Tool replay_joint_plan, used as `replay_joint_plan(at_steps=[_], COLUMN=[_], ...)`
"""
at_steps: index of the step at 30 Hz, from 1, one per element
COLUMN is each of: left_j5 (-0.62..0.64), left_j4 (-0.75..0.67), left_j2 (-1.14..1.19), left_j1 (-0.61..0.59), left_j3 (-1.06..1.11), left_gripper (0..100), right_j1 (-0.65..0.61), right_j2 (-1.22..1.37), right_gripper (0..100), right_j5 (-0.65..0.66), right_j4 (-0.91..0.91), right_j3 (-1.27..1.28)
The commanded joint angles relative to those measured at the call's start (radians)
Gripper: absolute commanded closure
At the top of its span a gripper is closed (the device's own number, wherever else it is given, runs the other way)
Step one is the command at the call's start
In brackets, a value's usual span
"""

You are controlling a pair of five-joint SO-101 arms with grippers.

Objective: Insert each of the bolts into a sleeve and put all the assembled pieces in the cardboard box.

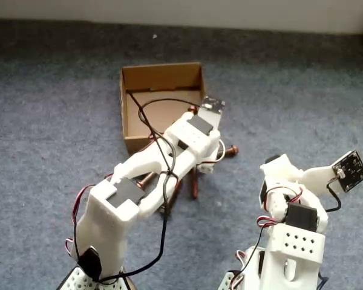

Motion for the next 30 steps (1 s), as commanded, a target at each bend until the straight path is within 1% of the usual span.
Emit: replay_joint_plan(at_steps=[1, 3, 8, 13, 18, 23, 25, 27, 30], left_j5=[0.002, -0.003, 0.000, -0.003, -0.006, -0.006, -0.008, -0.040, -0.106], left_j4=[-0.009, -0.009, -0.006, -0.014, -0.137, -0.304, -0.348, -0.376, -0.411], left_j2=[-0.012, -0.039, -0.162, -0.355, -0.595, -0.855, -0.957, -1.053, -1.181], left_j1=[-0.015, -0.015, -0.005, -0.007, -0.021, -0.082, -0.111, -0.133, -0.153], left_j3=[-0.027, -0.018, 0.041, 0.176, 0.380, 0.624, 0.700, 0.759, 0.835], left_gripper=[95, 100, 100, 100, 100, 100, 100, 100, 100], right_j1=[0.004, 0.004, 0.004, 0.002, 0.002, 0.002, 0.002, -0.004, -0.050], right_j2=[-0.019, -0.019, -0.019, -0.019, -0.019, -0.021, -0.021, -0.021, -0.021], right_gripper=[99.3, 99.3, 99.3, 99.3, 99.3, 99.3, 99.3, 99.3, 99.3], right_j5=[0.000, 0.000, 0.000, 0.000, 0.000, 0.000, 0.000, 0.012, 0.087], right_j4=[-0.021, -0.021, -0.021, -0.021, -0.021, -0.013, -0.013, -0.013, 0.021], right_j3=[-0.005, -0.005, -0.005, -0.005, -0.005, -0.015, -0.015, -0.015, -0.016])
